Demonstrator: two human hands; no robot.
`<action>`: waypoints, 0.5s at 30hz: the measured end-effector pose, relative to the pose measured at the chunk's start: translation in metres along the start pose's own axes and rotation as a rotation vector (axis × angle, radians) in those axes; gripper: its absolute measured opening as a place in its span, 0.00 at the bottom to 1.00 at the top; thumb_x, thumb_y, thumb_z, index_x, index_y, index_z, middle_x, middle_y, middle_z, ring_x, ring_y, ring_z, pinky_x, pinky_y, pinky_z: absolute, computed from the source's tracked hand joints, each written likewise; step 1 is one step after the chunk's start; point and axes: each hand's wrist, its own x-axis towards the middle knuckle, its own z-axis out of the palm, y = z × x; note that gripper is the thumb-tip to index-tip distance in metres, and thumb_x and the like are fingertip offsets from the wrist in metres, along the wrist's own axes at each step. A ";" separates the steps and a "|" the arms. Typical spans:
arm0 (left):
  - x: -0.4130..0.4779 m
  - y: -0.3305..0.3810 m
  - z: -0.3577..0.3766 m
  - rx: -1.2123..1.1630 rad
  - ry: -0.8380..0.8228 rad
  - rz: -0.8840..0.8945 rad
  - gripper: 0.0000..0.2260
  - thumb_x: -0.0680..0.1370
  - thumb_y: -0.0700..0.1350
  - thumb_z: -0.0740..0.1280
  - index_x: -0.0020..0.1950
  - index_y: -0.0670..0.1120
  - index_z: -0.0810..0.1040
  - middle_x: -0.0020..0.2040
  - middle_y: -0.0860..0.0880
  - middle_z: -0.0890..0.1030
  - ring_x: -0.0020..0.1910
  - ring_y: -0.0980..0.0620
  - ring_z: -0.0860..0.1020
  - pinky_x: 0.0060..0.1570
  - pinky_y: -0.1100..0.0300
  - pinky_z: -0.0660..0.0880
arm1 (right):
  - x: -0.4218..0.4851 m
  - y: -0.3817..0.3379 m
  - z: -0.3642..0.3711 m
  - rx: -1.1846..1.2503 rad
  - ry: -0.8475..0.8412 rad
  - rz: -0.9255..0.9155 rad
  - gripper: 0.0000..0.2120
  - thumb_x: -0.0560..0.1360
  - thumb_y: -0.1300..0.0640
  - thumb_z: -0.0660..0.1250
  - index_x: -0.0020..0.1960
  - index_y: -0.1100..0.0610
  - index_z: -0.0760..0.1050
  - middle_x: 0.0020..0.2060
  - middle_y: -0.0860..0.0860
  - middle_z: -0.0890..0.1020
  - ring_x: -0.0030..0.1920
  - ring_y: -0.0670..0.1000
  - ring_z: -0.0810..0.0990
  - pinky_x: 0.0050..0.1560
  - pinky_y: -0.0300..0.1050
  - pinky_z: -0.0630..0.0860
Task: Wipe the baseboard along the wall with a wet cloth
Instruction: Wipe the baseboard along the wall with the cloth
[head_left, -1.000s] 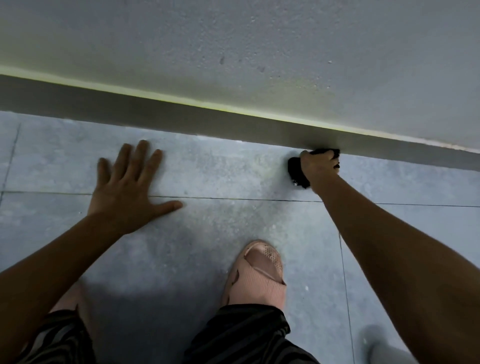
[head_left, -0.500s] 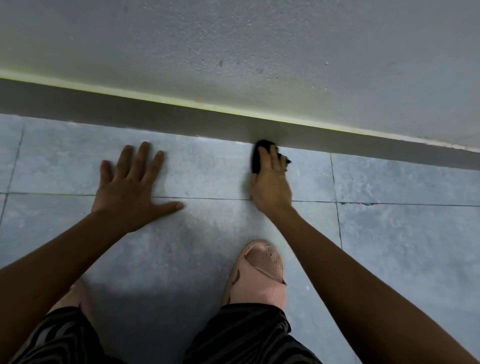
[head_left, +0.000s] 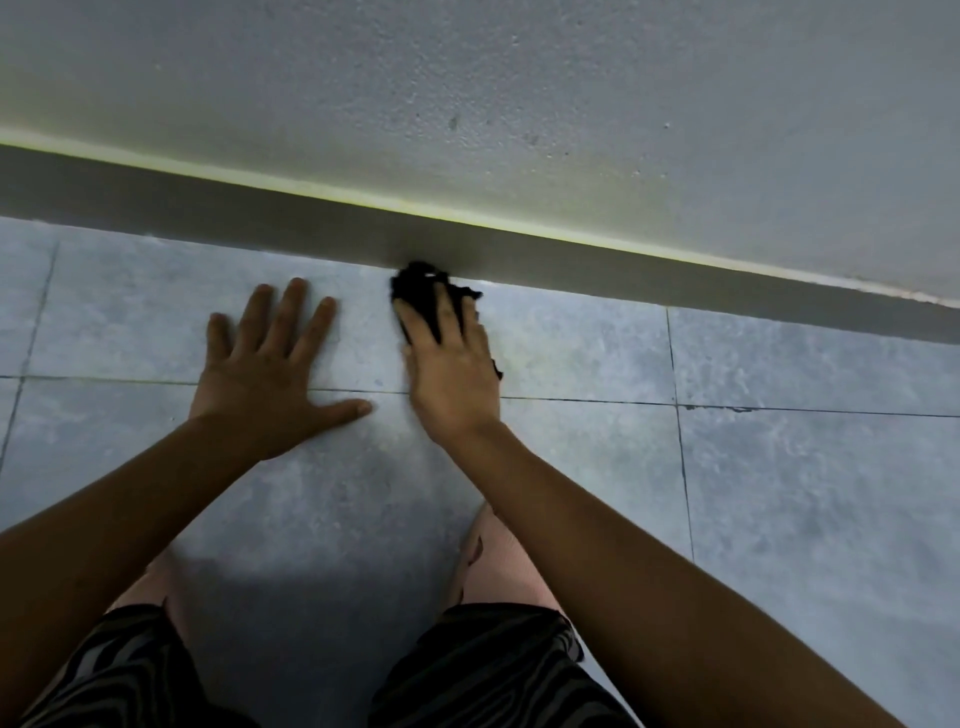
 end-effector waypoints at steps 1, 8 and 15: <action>0.000 -0.001 0.000 -0.001 0.006 0.009 0.50 0.62 0.79 0.43 0.76 0.53 0.33 0.78 0.47 0.35 0.76 0.43 0.37 0.72 0.39 0.45 | 0.002 0.000 0.001 0.000 -0.017 -0.034 0.27 0.80 0.60 0.52 0.76 0.43 0.54 0.78 0.52 0.50 0.77 0.59 0.44 0.75 0.53 0.47; -0.012 -0.029 -0.002 -0.122 0.140 -0.068 0.45 0.68 0.75 0.44 0.78 0.49 0.47 0.79 0.45 0.43 0.77 0.45 0.41 0.72 0.40 0.41 | -0.003 0.080 -0.023 -0.040 0.081 0.226 0.32 0.75 0.66 0.54 0.74 0.43 0.57 0.77 0.51 0.54 0.76 0.57 0.50 0.75 0.55 0.54; -0.024 -0.047 0.002 -0.181 0.121 -0.237 0.46 0.67 0.75 0.43 0.78 0.49 0.44 0.79 0.44 0.44 0.77 0.42 0.43 0.72 0.37 0.46 | 0.004 0.065 -0.016 -0.031 0.150 0.354 0.32 0.74 0.66 0.55 0.76 0.49 0.56 0.77 0.55 0.54 0.76 0.60 0.50 0.73 0.56 0.55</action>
